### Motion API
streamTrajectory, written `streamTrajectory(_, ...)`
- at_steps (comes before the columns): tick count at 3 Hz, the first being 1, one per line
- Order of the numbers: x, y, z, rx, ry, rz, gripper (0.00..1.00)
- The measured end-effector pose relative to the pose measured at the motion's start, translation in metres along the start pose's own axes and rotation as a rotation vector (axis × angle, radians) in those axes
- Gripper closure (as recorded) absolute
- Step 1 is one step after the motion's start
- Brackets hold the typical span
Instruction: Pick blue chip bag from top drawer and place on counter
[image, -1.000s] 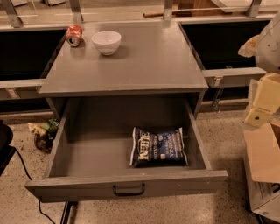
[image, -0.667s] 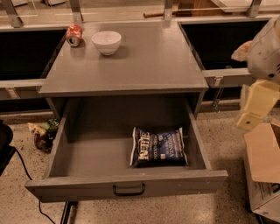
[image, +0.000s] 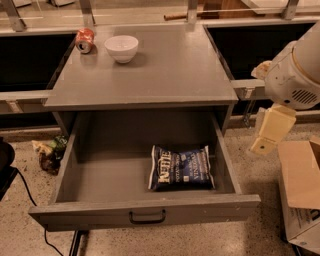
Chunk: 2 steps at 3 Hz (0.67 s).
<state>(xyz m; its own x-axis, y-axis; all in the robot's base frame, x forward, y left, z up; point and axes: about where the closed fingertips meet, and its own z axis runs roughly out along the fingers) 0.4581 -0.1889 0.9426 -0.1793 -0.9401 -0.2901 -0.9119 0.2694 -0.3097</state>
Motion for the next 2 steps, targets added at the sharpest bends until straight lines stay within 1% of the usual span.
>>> streamTrajectory(1, -0.01, 0.009, 0.042, -0.048, -0.021, -0.07, 0.0)
streamTrajectory(2, -0.023, 0.024, 0.102, -0.104, -0.059, -0.152, 0.0)
